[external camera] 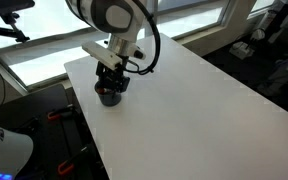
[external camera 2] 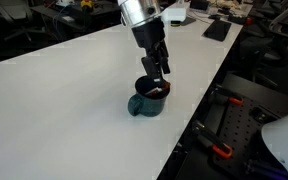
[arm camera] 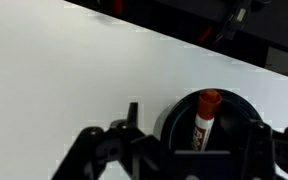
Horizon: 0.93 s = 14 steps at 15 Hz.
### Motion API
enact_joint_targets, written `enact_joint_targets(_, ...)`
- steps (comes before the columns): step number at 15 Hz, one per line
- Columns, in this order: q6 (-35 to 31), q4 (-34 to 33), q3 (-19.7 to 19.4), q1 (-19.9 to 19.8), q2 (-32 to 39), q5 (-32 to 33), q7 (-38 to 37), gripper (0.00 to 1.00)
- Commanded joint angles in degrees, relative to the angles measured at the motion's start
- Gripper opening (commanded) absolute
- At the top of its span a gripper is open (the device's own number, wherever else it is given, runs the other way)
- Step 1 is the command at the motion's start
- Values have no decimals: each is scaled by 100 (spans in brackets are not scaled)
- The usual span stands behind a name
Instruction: Put the red marker on the table.
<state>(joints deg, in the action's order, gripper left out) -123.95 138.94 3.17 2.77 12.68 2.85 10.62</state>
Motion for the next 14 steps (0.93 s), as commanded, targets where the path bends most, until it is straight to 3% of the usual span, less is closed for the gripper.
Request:
enact_joint_targets(1, -116, 142, 40, -9, -127, -11, -34, 79)
enact_joint_targets(2, -109, 142, 43, -8, -127, -12, -37, 79)
enact_joint_targets(4, -79, 133, 60, -11, -124, -50, 4, 59)
enact_joint_targets(5, -64, 127, 65, -12, -121, -62, 14, 68)
enact_joint_targets(6, -54, 124, 67, -14, -118, -69, 15, 63)
enact_joint_targets(8, -41, 121, 69, -21, -117, -94, 34, 39)
enact_joint_targets(11, -30, 130, 69, -26, -130, -115, 43, 14)
enact_joint_targets(13, -17, 132, 64, -29, -157, -117, 33, 2)
enact_joint_targets(14, 0, 139, 64, -27, -170, -117, 36, 4)
